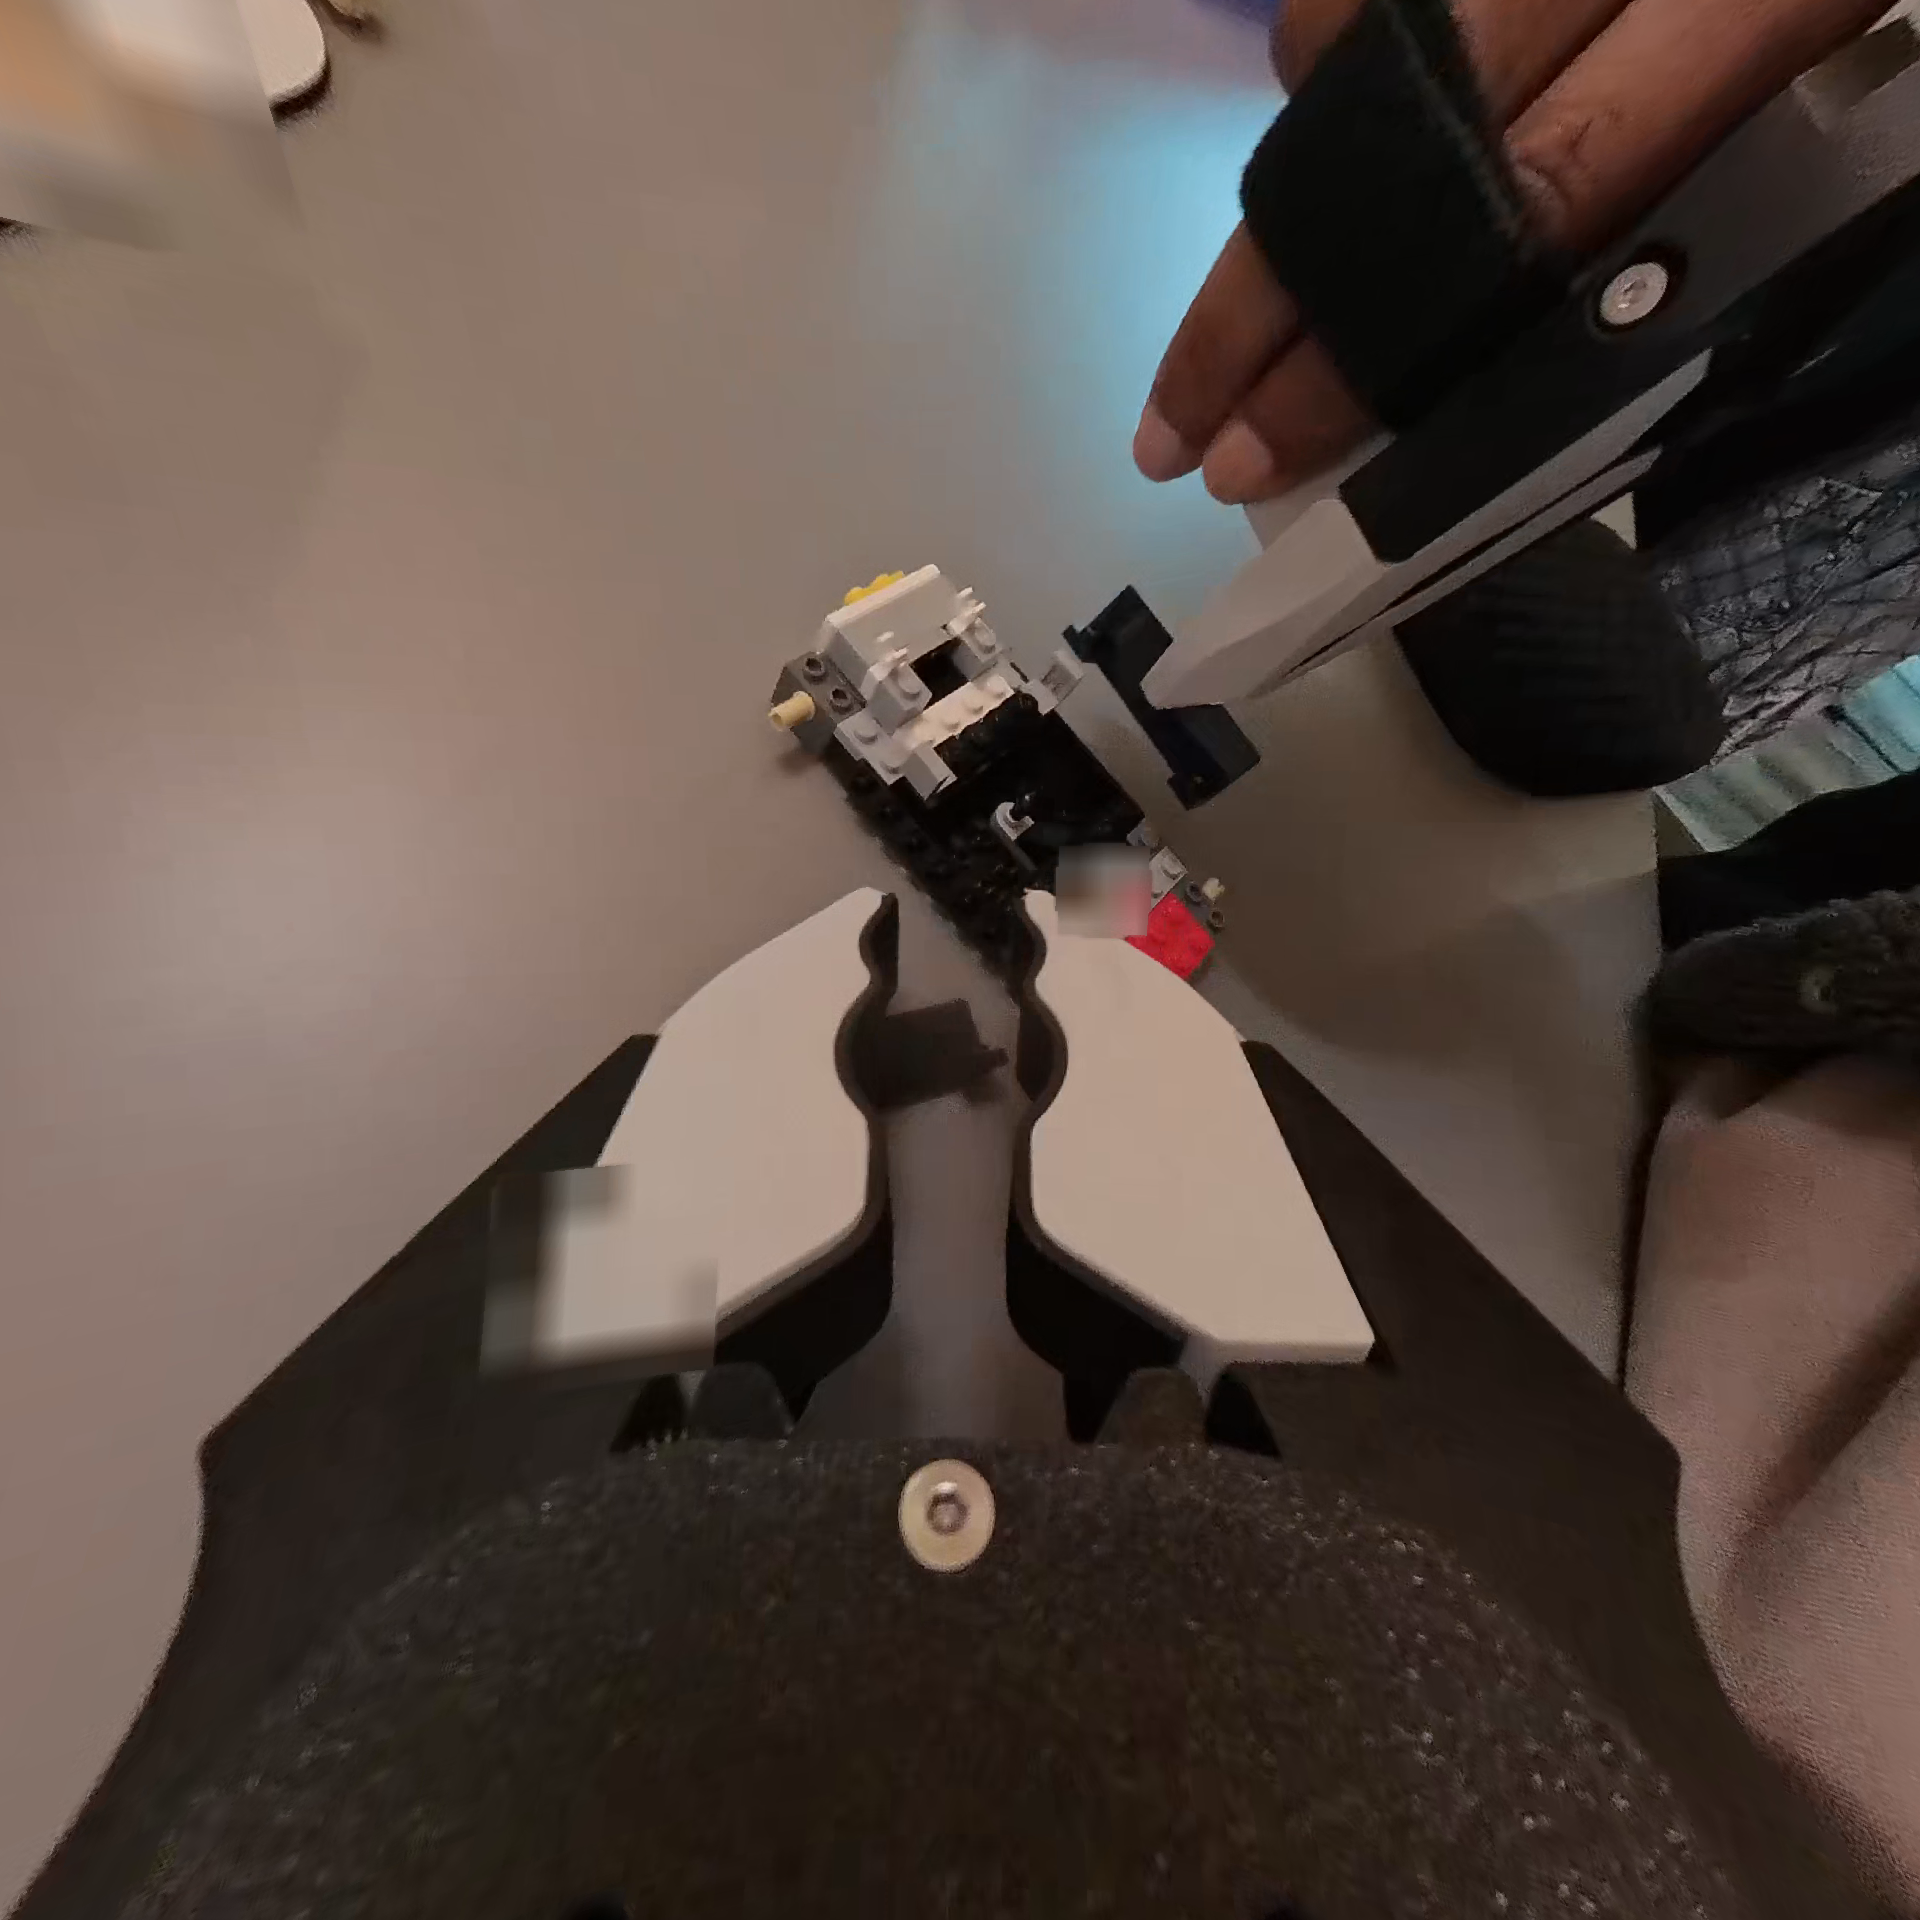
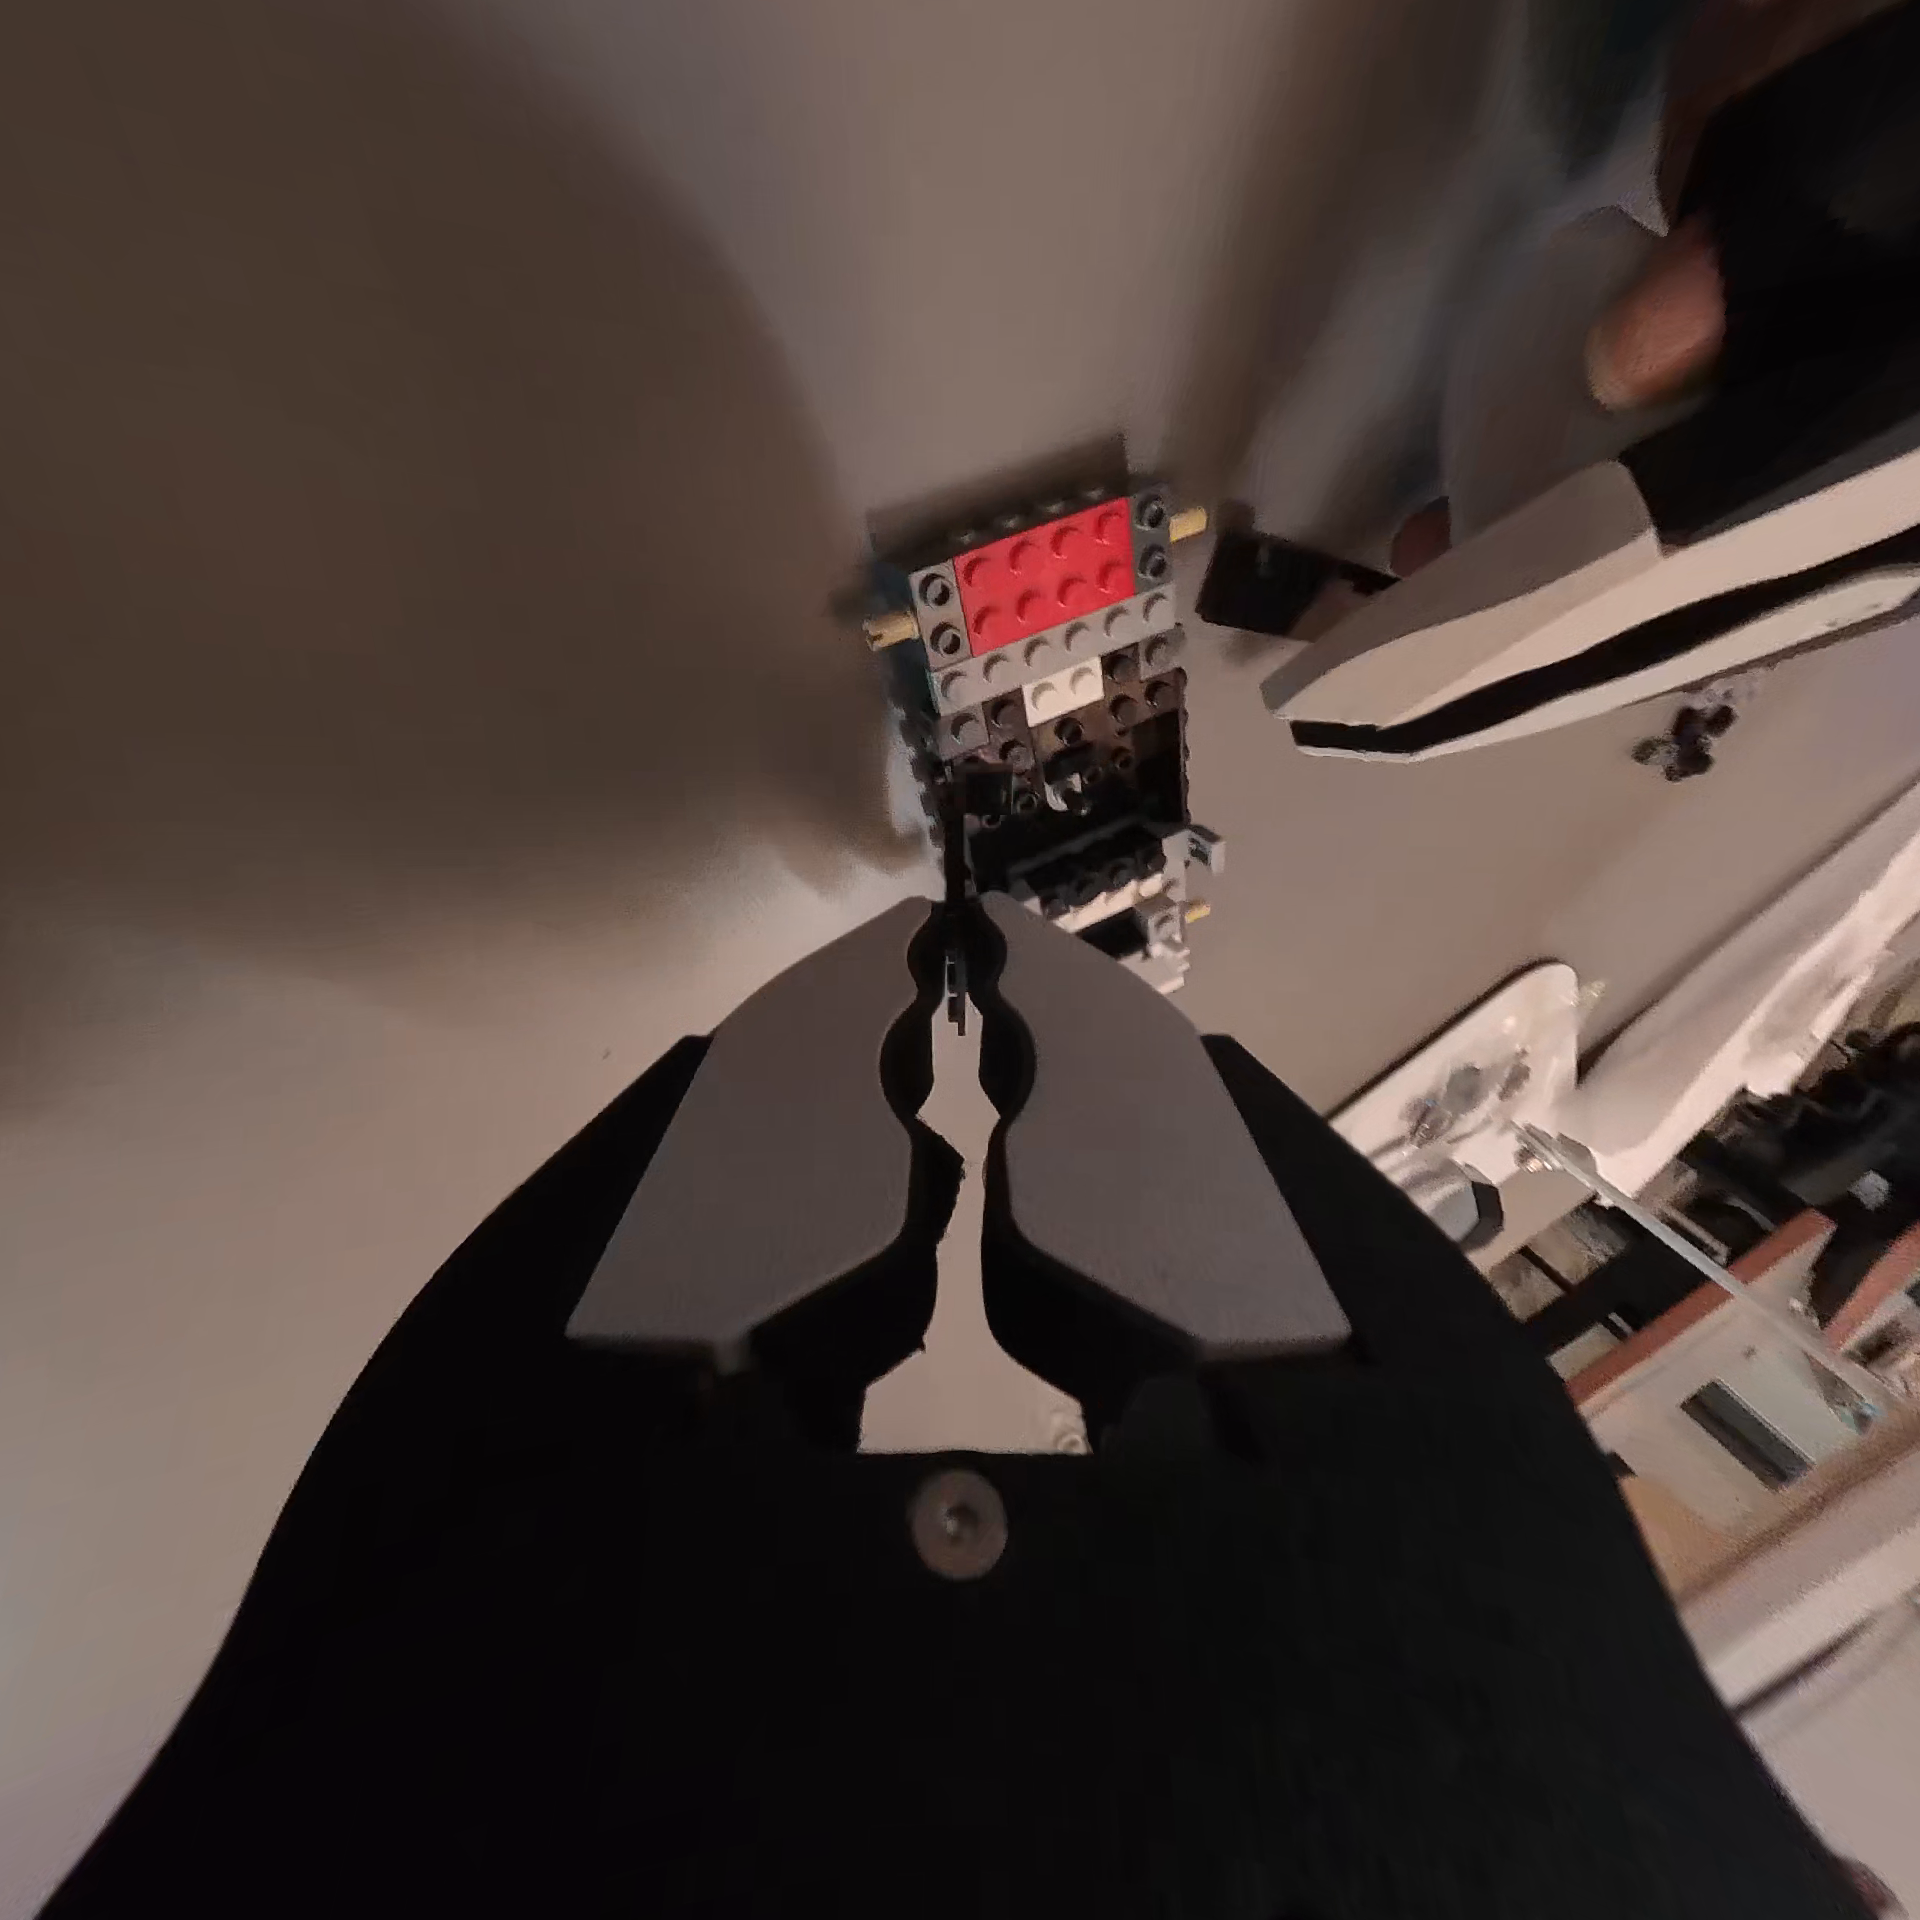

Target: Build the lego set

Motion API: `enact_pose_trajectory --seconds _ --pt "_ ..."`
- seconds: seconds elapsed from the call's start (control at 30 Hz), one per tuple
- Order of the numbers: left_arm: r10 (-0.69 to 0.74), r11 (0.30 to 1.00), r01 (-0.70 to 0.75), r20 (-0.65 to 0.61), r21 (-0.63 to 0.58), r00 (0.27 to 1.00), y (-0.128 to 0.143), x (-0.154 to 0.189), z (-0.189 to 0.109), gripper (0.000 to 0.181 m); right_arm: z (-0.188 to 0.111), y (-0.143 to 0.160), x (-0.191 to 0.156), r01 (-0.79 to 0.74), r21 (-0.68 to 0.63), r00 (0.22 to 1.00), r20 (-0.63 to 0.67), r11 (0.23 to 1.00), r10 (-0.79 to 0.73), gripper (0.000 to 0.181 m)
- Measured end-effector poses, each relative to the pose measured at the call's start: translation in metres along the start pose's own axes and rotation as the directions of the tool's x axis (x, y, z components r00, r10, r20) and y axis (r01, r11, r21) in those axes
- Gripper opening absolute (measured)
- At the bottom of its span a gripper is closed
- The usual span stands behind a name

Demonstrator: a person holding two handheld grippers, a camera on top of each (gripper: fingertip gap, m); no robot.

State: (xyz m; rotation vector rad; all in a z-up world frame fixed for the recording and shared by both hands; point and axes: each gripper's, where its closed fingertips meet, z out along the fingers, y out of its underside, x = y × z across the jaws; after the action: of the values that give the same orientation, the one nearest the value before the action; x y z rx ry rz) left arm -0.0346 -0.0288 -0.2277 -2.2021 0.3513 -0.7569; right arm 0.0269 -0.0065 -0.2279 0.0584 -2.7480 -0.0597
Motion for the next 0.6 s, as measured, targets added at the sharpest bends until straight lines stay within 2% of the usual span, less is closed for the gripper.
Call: enact_pose_trajectory --seconds 0.27,0.6 --pt "-0.016 1.000 0.015 -0.044 -0.025 0.999 0.006 0.005 0.007 0.020 0.011 0.000 0.002 0.017 0.011 1.000 0.020 1.000 -0.017 0.003" --pt "0.018 0.999 -0.020 -0.068 -0.036 0.998 0.007 0.012 0.012 0.017 0.018 0.007 0.007 0.178 -0.059 0.983 -0.022 0.982 -0.180 0.003"
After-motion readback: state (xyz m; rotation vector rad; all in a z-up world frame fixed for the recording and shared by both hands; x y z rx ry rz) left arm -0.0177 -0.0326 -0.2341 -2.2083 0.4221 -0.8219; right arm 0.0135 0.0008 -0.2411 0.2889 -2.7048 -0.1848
